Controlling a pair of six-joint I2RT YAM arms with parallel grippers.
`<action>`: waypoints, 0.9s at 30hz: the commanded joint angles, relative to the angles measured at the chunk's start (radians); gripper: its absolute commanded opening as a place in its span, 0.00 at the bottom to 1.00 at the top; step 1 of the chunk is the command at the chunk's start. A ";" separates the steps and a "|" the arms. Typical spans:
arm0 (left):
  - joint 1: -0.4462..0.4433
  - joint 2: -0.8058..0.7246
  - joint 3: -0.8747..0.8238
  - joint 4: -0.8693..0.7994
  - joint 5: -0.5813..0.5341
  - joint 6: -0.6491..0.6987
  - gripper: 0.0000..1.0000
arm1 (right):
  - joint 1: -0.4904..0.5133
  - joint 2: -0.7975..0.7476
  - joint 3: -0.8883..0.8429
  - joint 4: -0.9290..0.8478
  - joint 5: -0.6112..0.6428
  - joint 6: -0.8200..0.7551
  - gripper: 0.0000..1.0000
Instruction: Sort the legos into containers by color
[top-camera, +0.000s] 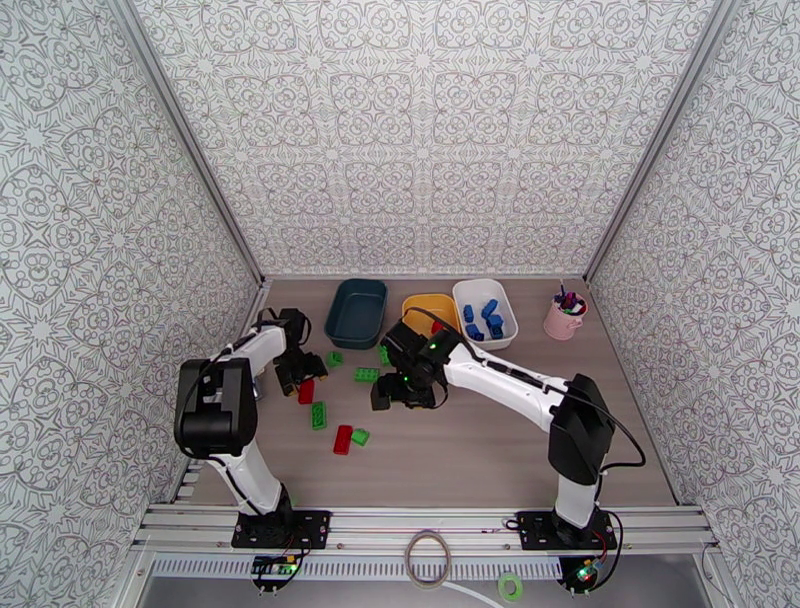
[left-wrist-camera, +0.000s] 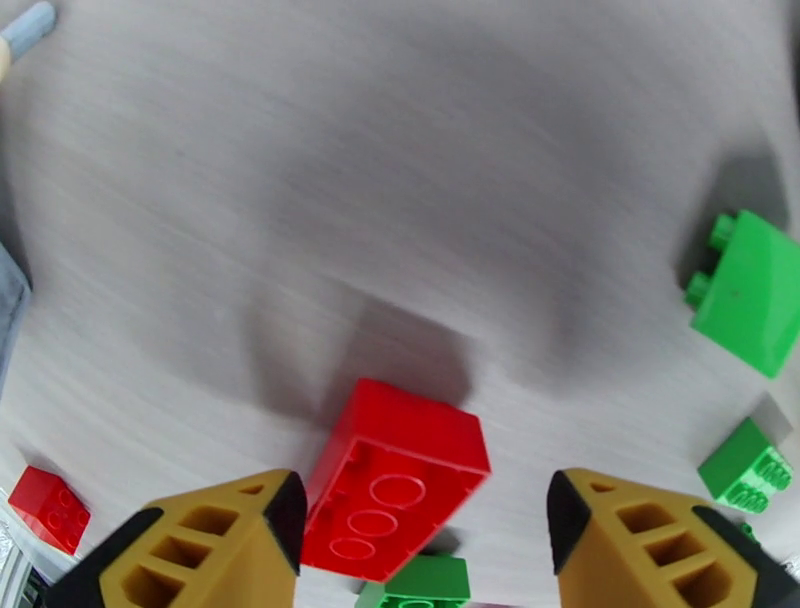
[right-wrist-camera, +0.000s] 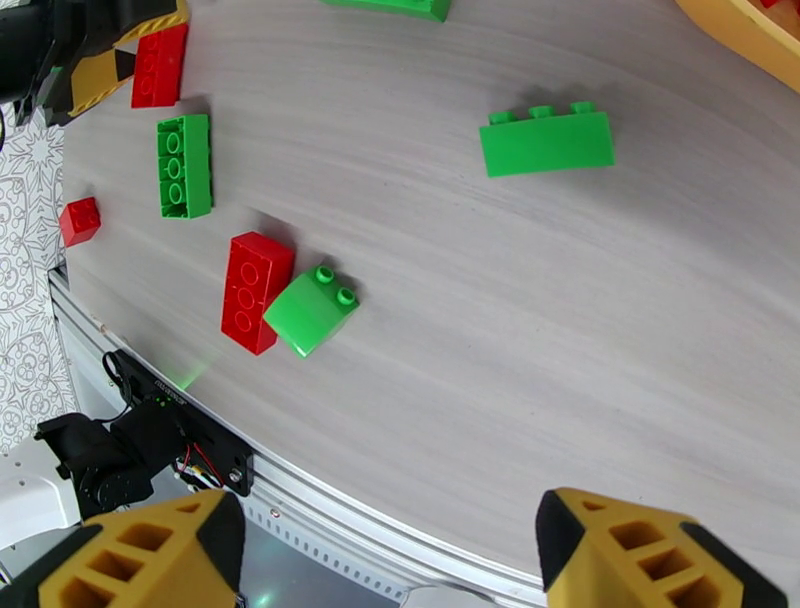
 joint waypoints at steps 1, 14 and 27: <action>-0.010 0.001 -0.018 0.007 0.000 0.028 0.65 | -0.003 0.012 0.031 0.008 -0.015 -0.013 0.81; -0.024 0.010 -0.060 0.010 0.006 0.031 0.51 | -0.008 -0.006 0.015 0.014 -0.012 -0.008 0.81; -0.026 -0.072 -0.032 -0.026 0.009 0.040 0.34 | -0.043 -0.081 -0.038 0.041 0.013 0.016 0.81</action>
